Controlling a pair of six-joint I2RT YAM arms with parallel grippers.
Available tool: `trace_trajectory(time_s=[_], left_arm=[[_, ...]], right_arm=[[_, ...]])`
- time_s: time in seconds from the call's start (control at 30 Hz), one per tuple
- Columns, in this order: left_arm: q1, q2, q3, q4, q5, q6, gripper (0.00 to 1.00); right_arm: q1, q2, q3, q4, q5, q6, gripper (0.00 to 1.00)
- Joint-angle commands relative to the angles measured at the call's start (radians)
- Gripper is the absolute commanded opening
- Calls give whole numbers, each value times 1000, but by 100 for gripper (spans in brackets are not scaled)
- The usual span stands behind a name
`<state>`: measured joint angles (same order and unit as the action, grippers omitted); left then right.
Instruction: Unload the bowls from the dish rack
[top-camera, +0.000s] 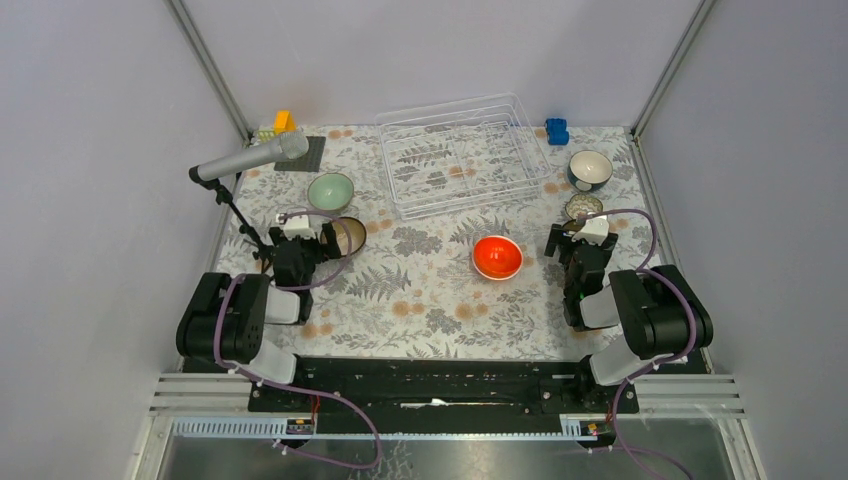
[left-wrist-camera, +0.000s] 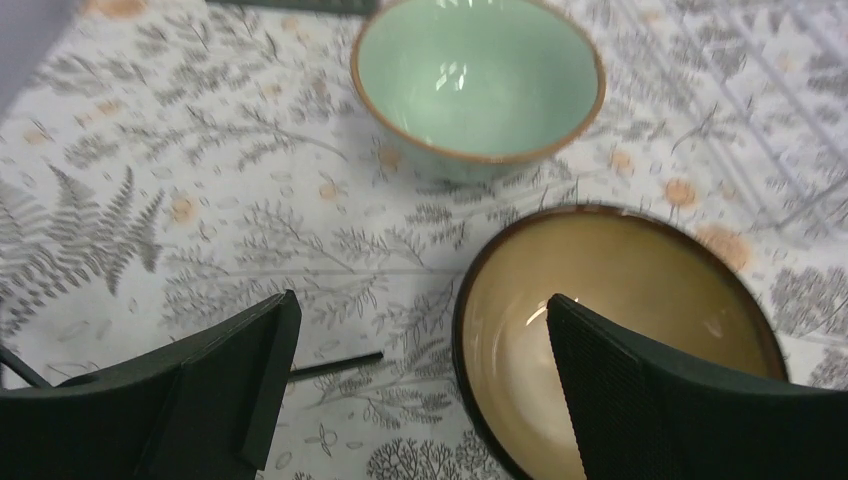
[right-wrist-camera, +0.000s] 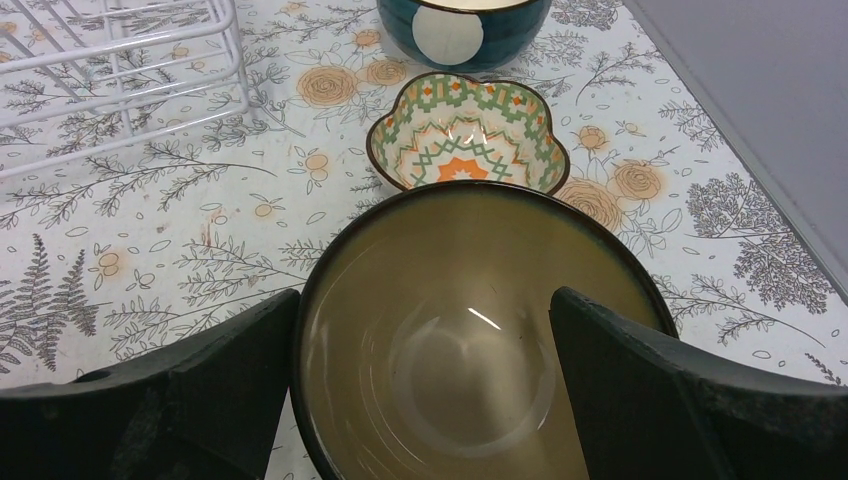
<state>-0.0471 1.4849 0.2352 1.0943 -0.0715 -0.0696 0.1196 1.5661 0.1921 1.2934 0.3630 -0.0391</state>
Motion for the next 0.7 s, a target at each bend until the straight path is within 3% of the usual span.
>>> trace_trajectory(time_s=[0.0,0.67], left_arm=[[10,33,23,66,47,17,99],[9,34,23,69,57,22,99]], right_arm=[[-6,-8,19,27,1,13,100],[-6,-8,20,26,1,13,100]])
